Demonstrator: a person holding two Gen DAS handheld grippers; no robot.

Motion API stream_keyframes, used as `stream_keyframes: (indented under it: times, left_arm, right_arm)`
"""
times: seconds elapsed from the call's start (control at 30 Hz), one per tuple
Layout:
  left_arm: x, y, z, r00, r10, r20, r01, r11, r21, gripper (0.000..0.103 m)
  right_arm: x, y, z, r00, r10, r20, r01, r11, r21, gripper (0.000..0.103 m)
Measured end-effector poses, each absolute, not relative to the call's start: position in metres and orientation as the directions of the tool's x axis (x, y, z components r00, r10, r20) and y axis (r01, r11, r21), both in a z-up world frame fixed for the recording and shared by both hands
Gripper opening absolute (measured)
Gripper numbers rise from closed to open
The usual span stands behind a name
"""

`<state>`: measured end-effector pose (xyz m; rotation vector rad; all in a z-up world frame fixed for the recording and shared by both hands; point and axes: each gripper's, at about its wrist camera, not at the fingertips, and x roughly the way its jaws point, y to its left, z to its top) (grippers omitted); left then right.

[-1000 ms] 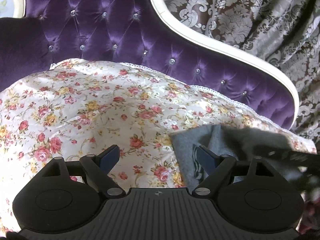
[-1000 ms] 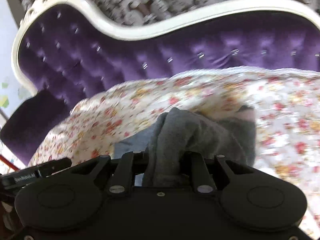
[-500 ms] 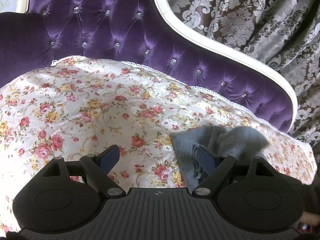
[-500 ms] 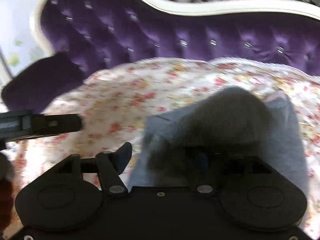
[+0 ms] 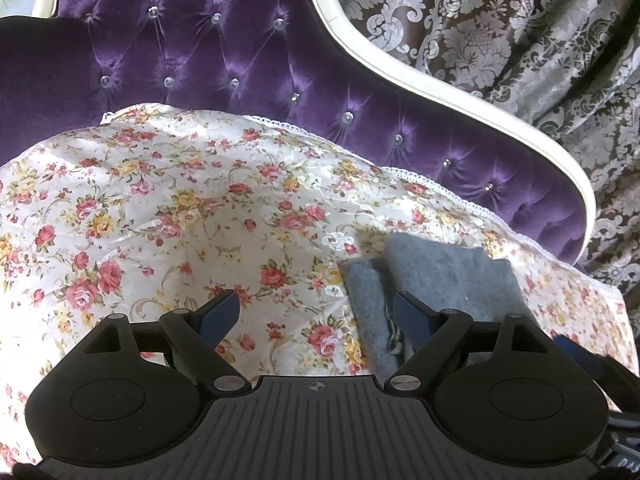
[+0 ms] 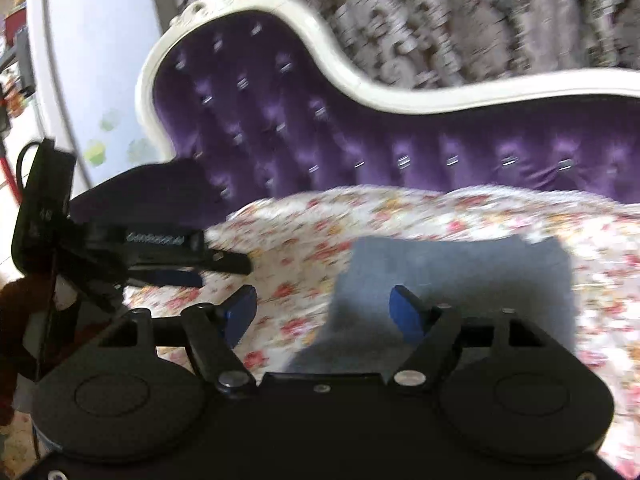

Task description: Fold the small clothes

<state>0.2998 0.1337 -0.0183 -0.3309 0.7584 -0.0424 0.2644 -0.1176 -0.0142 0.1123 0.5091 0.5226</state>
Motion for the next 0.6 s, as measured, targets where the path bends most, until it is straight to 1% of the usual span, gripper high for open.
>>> stream_keyframes:
  times: [0.07,0.2,0.37,0.5,0.57,0.6]
  left_arm:
    - [0.3,0.131,-0.019,0.724,-0.163,-0.67,-0.073,0.948,-0.31,0.084]
    - [0.3,0.126,-0.021,0.716,-0.184,-0.674,-0.051,0.948,-0.314,0.084]
    - [0.301,0.12,-0.025,0.703,-0.186,-0.686,-0.039,0.953,-0.299,0.084]
    - [0.302,0.119,-0.027,0.697,-0.19,-0.692,-0.032,0.955,-0.296,0.084]
    - [0.302,0.12,-0.027,0.696,-0.192,-0.692,-0.033,0.954,-0.298,0.084]
    - [0.302,0.12,-0.027,0.696,-0.193,-0.691,-0.034,0.953,-0.3,0.084]
  right_arm:
    - [0.252,-0.122,-0.016,0.776,0.458,-0.433,-0.432,0.887,0.165,0.076]
    - [0.223,-0.112,-0.024,0.779,0.444,-0.443,-0.485,0.874,0.022,0.077]
    - [0.2,-0.067,-0.043,0.785,0.405,-0.468,-0.551,0.802,-0.23,0.078]
    - [0.201,-0.041,-0.062,0.809,0.335,-0.483,-0.54,0.747,-0.387,0.075]
    - [0.206,-0.034,-0.068,0.811,0.306,-0.499,-0.535,0.733,-0.421,0.06]
    - [0.208,-0.033,-0.07,0.811,0.299,-0.504,-0.532,0.735,-0.421,0.057]
